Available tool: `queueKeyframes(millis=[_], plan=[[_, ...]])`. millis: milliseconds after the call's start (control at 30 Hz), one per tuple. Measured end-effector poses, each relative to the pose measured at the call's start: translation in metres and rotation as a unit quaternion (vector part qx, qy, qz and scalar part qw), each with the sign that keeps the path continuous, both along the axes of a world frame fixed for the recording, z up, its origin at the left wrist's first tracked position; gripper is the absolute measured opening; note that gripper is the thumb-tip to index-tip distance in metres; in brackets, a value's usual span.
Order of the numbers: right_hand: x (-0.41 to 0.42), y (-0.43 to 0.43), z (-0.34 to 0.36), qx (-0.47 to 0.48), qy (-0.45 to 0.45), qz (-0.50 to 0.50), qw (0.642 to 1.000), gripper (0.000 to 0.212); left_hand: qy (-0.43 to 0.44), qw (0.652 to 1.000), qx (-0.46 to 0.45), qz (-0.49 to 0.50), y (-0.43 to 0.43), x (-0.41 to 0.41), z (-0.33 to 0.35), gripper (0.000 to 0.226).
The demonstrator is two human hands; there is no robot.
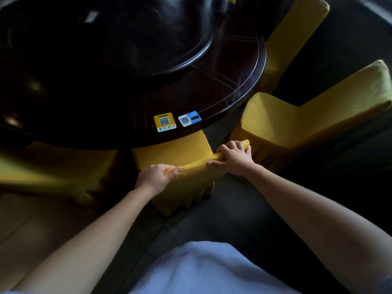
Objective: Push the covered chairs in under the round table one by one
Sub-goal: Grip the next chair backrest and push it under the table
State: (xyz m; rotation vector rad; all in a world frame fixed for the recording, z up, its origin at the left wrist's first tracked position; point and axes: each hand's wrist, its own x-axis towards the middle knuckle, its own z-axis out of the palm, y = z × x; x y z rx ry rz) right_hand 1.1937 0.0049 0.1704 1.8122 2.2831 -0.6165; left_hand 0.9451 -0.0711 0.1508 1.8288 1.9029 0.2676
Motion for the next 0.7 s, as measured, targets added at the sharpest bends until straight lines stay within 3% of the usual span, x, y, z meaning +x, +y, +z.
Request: queueKeyframes(millis=[100, 233, 367, 467, 600, 700], plan=[[0.001, -0.014, -0.009, 0.065, 0.044, -0.023, 0.997, 0.07, 0.032, 0.999, -0.006, -0.038, 0.0, 0.002, 0.002, 0.061], [0.0, -0.026, -0.018, 0.094, 0.079, -0.038, 0.992, 0.066, 0.028, 0.99, -0.092, -0.105, 0.011, 0.012, 0.012, 0.11], [0.018, -0.022, -0.01, 0.106, 0.083, -0.014, 0.991, 0.058, -0.021, 0.979, -0.144, -0.146, 0.036, 0.055, 0.025, 0.097], [0.046, -0.022, -0.006, 0.119, 0.092, -0.031, 0.988, 0.058, -0.047, 0.974, -0.09, -0.202, 0.051, 0.101, 0.031, 0.108], [0.111, -0.016, 0.003, 0.178, 0.104, -0.069, 0.976, 0.057, -0.033, 0.959, 0.051, -0.277, 0.074, 0.178, 0.045, 0.097], [0.17, -0.01, 0.009, 0.192, 0.095, -0.103, 0.971, 0.057, -0.02, 0.956, 0.1, -0.276, 0.095, 0.237, 0.048, 0.089]])
